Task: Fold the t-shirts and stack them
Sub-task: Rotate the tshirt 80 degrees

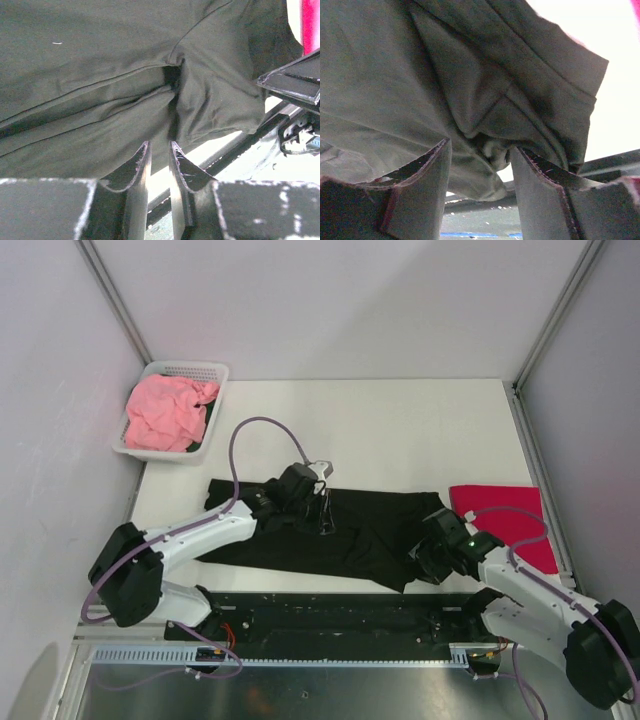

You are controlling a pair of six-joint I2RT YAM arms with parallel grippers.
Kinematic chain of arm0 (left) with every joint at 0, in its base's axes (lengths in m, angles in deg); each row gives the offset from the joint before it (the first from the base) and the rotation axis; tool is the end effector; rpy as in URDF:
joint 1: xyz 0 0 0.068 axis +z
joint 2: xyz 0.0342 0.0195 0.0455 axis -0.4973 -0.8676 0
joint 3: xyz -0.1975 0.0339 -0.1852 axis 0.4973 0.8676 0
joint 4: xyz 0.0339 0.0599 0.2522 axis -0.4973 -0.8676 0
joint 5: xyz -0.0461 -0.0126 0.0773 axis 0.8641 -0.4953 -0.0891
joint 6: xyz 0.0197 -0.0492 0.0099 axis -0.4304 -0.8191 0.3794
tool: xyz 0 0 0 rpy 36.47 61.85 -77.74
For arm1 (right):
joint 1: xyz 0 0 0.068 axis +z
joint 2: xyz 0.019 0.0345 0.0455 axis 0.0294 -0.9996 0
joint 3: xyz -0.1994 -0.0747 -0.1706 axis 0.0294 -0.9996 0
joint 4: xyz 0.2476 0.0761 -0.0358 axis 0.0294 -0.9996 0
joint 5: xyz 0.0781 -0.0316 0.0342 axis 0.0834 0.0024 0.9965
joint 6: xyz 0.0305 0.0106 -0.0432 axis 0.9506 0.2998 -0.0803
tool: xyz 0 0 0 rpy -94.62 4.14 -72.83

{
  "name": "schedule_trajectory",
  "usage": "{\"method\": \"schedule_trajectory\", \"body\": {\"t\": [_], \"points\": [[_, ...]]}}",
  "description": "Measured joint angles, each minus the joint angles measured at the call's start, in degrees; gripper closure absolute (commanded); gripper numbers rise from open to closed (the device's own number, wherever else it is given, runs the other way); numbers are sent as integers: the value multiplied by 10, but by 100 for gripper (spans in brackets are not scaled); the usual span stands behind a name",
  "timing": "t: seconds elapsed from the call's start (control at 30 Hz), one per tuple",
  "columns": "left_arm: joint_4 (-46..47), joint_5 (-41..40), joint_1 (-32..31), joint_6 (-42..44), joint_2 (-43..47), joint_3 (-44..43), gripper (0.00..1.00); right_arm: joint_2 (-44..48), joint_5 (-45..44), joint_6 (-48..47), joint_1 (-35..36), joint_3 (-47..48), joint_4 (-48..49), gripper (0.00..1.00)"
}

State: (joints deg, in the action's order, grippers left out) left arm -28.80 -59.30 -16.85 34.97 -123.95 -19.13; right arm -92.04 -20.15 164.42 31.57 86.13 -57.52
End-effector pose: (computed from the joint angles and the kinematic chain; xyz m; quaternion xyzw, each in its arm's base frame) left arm 0.1935 -0.2125 0.2268 0.1456 0.9223 -0.2749 0.2292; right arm 0.1203 0.0757 0.1579 0.3744 0.9071 0.1338 0.1384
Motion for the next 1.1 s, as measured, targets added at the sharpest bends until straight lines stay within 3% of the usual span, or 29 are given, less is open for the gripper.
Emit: {"method": "schedule_trajectory", "body": {"t": [0.2,0.37,0.57,0.77,0.97,1.1], "points": [[-6,4,22,4,19,6,75,-34,2,-23,-37,1,56,63],[-10,5,42,6,37,6,75,-86,0,-64,-85,17,105,68],[-19,5,68,6,40,6,75,-282,-19,-168,-160,164,145,71],[-31,4,103,10,27,6,75,-559,-13,-322,-228,491,174,61],[-43,-1,125,21,-17,5,75,-833,-19,-458,-247,920,113,42],[-48,-1,127,26,-51,5,76,-918,-18,-506,-248,1070,49,35]]}}
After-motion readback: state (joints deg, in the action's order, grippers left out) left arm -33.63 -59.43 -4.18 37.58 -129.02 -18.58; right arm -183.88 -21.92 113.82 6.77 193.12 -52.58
